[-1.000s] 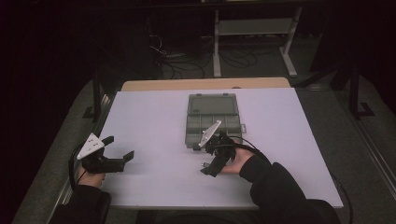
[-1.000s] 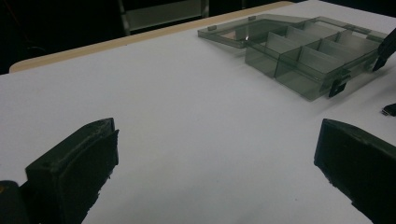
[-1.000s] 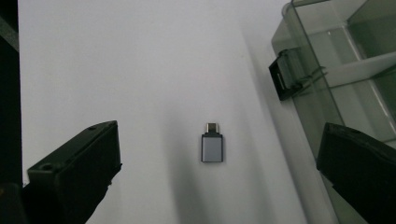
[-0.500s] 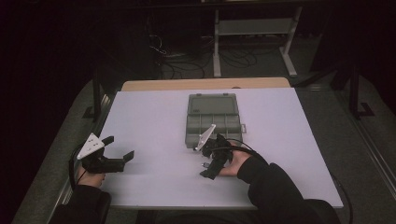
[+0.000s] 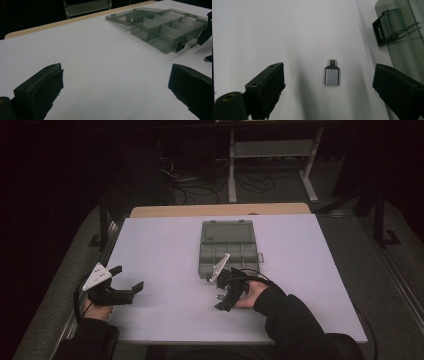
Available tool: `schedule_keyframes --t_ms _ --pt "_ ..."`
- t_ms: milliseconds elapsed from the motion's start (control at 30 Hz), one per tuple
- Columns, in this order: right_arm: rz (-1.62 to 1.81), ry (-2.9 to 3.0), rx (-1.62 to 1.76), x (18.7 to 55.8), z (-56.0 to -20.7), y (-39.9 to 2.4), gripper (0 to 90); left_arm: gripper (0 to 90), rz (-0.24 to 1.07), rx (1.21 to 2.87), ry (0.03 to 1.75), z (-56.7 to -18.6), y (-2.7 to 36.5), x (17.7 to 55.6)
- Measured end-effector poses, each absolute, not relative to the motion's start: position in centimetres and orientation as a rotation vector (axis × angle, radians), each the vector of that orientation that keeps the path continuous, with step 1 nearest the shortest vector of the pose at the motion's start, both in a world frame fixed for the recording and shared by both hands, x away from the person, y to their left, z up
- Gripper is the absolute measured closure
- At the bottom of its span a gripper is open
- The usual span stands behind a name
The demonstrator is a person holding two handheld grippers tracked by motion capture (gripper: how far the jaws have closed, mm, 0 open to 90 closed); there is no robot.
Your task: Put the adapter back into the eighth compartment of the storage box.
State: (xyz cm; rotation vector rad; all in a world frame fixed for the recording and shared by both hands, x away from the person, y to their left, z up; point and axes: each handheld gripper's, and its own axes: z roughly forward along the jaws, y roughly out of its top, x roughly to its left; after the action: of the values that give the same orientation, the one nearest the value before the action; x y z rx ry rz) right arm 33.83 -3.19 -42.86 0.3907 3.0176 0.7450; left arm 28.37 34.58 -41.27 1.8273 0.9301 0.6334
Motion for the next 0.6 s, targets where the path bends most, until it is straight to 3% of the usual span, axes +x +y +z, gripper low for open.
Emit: schedule_keyframes --t_ms 300,333,467,600 --pt "0.74 3.028 0.383 33.85 -42.96 -3.17 15.0 0.0 0.633 1.827 0.93 -41.28 34.58 28.37" --pt "0.747 3.029 0.381 33.91 -43.05 -3.26 20.7 0.0 0.633 1.828 0.93 -41.28 34.59 28.38" --pt "0.745 3.031 0.374 33.93 -43.07 -3.31 24.0 0.0 0.632 1.828 0.929 -41.29 34.58 28.38" --pt "0.728 3.028 0.374 33.94 -43.16 -3.33 33.2 0.0 0.632 1.828 0.93 -41.29 34.57 28.39"
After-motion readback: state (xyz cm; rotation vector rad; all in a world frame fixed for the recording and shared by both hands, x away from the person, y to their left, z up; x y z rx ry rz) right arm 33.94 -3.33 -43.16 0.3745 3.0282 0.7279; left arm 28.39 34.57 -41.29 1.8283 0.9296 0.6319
